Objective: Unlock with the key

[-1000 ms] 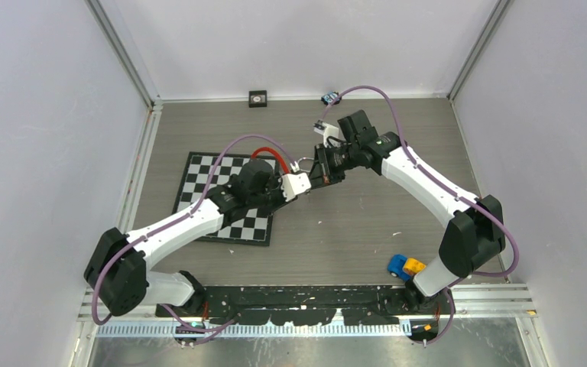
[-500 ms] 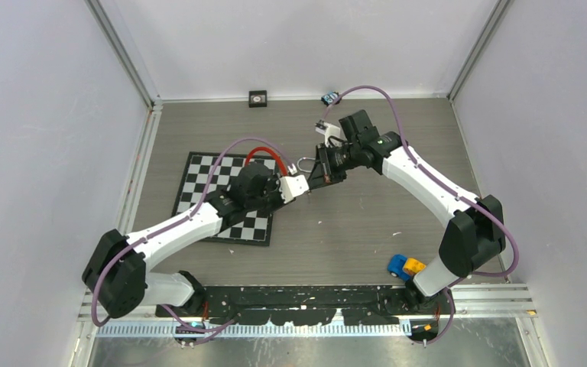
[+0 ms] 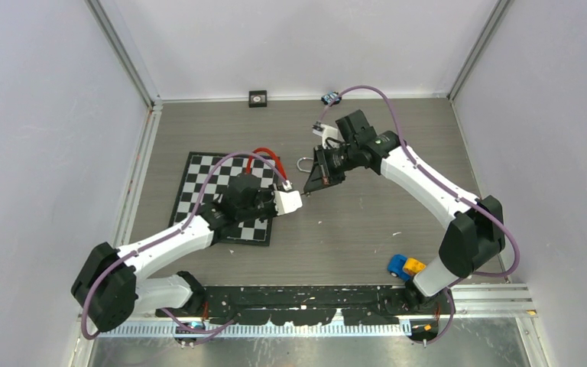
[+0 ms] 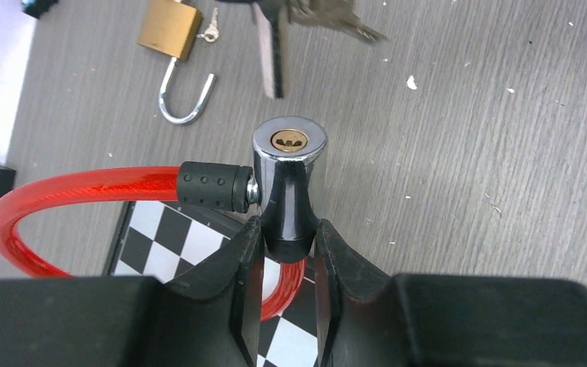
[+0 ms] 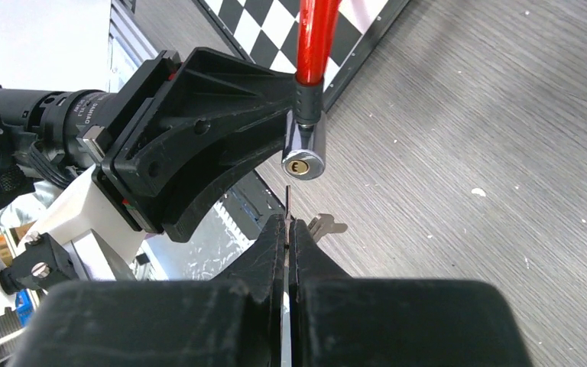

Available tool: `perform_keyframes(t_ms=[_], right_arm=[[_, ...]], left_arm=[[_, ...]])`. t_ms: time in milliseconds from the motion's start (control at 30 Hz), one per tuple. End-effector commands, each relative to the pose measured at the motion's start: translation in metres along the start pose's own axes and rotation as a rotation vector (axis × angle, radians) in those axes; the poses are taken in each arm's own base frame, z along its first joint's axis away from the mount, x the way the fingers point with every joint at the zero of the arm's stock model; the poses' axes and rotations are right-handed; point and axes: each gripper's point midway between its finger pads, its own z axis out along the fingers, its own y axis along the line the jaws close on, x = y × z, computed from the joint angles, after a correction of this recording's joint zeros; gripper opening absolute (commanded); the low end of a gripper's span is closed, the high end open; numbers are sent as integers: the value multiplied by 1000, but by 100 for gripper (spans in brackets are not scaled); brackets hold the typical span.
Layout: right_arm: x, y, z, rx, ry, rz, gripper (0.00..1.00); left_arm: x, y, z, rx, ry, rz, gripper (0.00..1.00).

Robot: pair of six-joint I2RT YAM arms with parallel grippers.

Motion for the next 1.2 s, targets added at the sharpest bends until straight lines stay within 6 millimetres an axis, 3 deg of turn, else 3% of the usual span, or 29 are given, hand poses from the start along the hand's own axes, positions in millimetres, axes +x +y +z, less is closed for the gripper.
perform_keyframes(t_ms=[0,233,633,1167], right_arm=[[-10,24,-11,-14,-35,-75,1],[-12,25,-6,6,-26,-96,1],[-14,11,0,69,-35,-62,1],[-20,19,8,17,-24,-27,1]], left_arm=[[-42,35,-11,-145,-159,106,0],[-40,36,-11,-170,-170,110,0],[-39,38,-9,-183,-157,81,0],[-35,35,-4,-174,-140,81,0]])
